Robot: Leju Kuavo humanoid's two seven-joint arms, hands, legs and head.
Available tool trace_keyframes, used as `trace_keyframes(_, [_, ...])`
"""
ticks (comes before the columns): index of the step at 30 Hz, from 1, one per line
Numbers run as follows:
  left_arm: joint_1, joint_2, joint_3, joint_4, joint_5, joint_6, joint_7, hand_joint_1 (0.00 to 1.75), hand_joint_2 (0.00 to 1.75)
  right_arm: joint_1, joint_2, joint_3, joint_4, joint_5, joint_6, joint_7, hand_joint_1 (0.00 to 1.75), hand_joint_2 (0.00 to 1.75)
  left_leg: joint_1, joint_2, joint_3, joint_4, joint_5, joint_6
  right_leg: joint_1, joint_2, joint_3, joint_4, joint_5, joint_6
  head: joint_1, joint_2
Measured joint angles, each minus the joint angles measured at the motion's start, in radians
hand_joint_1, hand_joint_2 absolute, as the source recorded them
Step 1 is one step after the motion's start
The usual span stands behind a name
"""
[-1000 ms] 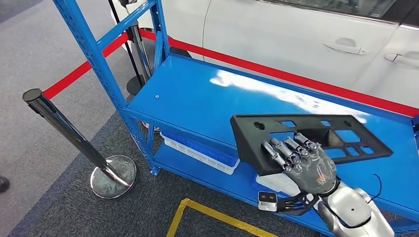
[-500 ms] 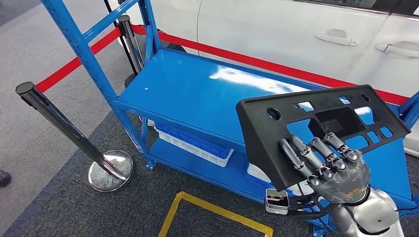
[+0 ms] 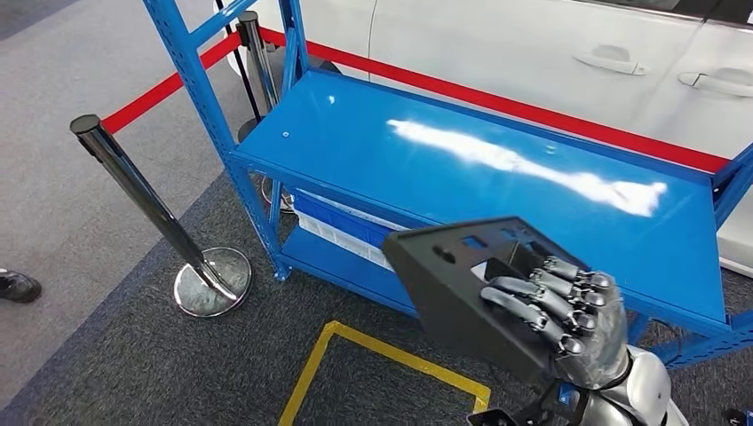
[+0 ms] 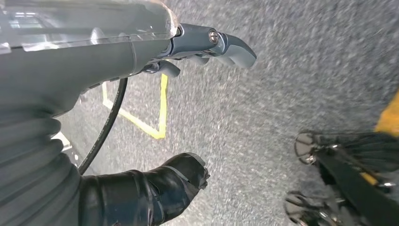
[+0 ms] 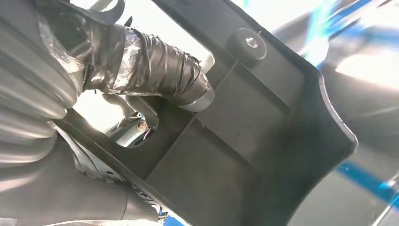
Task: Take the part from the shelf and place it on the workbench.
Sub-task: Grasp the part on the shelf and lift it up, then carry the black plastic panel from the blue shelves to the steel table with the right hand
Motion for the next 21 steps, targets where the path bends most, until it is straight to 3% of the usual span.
trace_keyframes(2, [-0.002,-0.001,-0.003,0.000,0.009,0.001,0.000,0.00,1.75,-0.009,-0.019,0.058,-0.013,-0.085,0.097,-0.022,1.75,1.75,0.004,-0.017,-0.035,0.025,0.011,-0.013,-0.005,0.038,0.100,-0.129,-0.008,0.002,-0.001,0.000])
trace_keyframes(3, [-0.003,-0.001,-0.004,0.000,0.012,0.002,0.000,0.00,1.75,-0.012,-0.025,0.085,-0.023,-0.120,0.145,-0.034,1.75,1.75,0.004,-0.026,-0.045,0.034,0.017,-0.021,-0.005,0.054,0.132,-0.176,-0.023,-0.002,-0.001,0.000])
trace_keyframes(4, [-0.002,-0.001,-0.006,0.000,0.016,0.002,0.000,0.00,1.75,-0.015,-0.028,0.111,-0.035,-0.142,0.183,-0.044,1.75,1.75,0.004,-0.036,-0.052,0.039,0.025,-0.028,-0.003,0.061,0.143,-0.197,-0.037,-0.007,-0.002,0.000])
trace_keyframes(6, [0.002,-0.002,-0.008,0.000,0.022,0.003,0.001,0.00,1.75,-0.025,-0.030,0.155,-0.049,-0.158,0.223,-0.052,1.75,1.75,0.005,-0.049,-0.060,0.040,0.038,-0.042,0.000,0.042,0.134,-0.201,-0.029,-0.026,-0.002,0.000])
trace_keyframes(7, [0.004,-0.003,-0.009,0.000,0.024,0.003,0.000,0.00,1.75,-0.032,-0.031,0.172,-0.052,-0.158,0.230,-0.051,1.75,1.75,0.007,-0.042,-0.069,0.049,0.026,-0.046,0.001,0.030,0.126,-0.201,-0.020,-0.039,-0.003,0.000])
trace_keyframes(9, [0.002,-0.004,-0.012,0.000,0.025,0.002,0.000,0.00,1.75,-0.045,-0.033,0.189,-0.055,-0.158,0.234,-0.049,1.75,1.75,0.013,-0.010,-0.093,0.112,-0.051,-0.051,0.002,0.004,0.104,-0.205,0.001,-0.062,-0.005,0.000])
trace_keyframes(11, [0.000,-0.005,-0.015,0.000,0.030,0.002,-0.001,0.00,1.75,-0.057,-0.035,0.198,-0.057,-0.160,0.246,-0.047,1.75,1.75,0.017,0.009,-0.118,0.226,-0.144,-0.058,0.009,-0.018,0.078,-0.205,0.022,-0.071,-0.006,0.000])
trace_keyframes(12, [0.001,-0.005,-0.016,0.000,0.035,0.002,-0.004,0.00,1.75,-0.067,-0.034,0.205,-0.057,-0.157,0.258,-0.040,1.75,1.75,0.018,0.011,-0.122,0.278,-0.159,-0.062,0.012,-0.029,0.063,-0.204,0.033,-0.071,-0.006,0.000])
trace_keyframes(13, [0.001,-0.005,-0.017,0.000,0.042,0.001,-0.007,0.00,1.75,-0.085,-0.030,0.214,-0.055,-0.148,0.274,-0.026,1.75,1.75,0.019,0.012,-0.118,0.312,-0.151,-0.064,0.015,-0.040,0.047,-0.203,0.045,-0.071,-0.006,0.000])
trace_keyframes(14, [0.001,-0.005,-0.017,0.000,0.048,0.000,-0.011,0.00,1.75,-0.110,-0.021,0.229,-0.051,-0.134,0.287,0.000,1.75,1.75,0.019,0.015,-0.098,0.315,-0.124,-0.065,0.018,-0.049,0.031,-0.202,0.056,-0.070,-0.006,0.000])
trace_keyframes(16, [-0.003,-0.005,-0.017,-0.001,0.057,-0.003,-0.015,0.00,1.75,-0.165,0.002,0.266,-0.036,-0.100,0.300,0.050,1.75,1.75,0.017,0.036,-0.007,0.223,-0.082,-0.059,0.022,-0.066,0.005,-0.199,0.079,-0.066,-0.006,0.000])
trace_keyframes(18, [-0.007,-0.003,-0.017,-0.002,0.062,-0.004,-0.018,0.00,1.75,-0.207,0.019,0.304,-0.020,-0.081,0.297,0.092,1.75,1.75,0.007,0.068,0.102,0.073,-0.101,-0.048,0.025,-0.085,-0.008,-0.197,0.097,-0.058,-0.005,0.000])
trace_keyframes(19, [-0.007,-0.002,-0.017,-0.003,0.062,-0.004,-0.018,0.00,1.75,-0.221,0.030,0.324,-0.013,-0.075,0.292,0.113,1.75,1.75,0.001,0.076,0.132,0.024,-0.114,-0.043,0.023,-0.095,-0.009,-0.198,0.105,-0.052,-0.005,0.000])
trace_keyframes(21, [-0.004,0.001,-0.018,-0.004,0.062,-0.003,-0.018,0.00,1.75,-0.242,0.060,0.356,0.000,-0.069,0.276,0.151,1.75,1.75,-0.007,0.066,0.135,-0.008,-0.106,-0.028,0.017,-0.113,-0.010,-0.203,0.119,-0.038,-0.006,0.000])
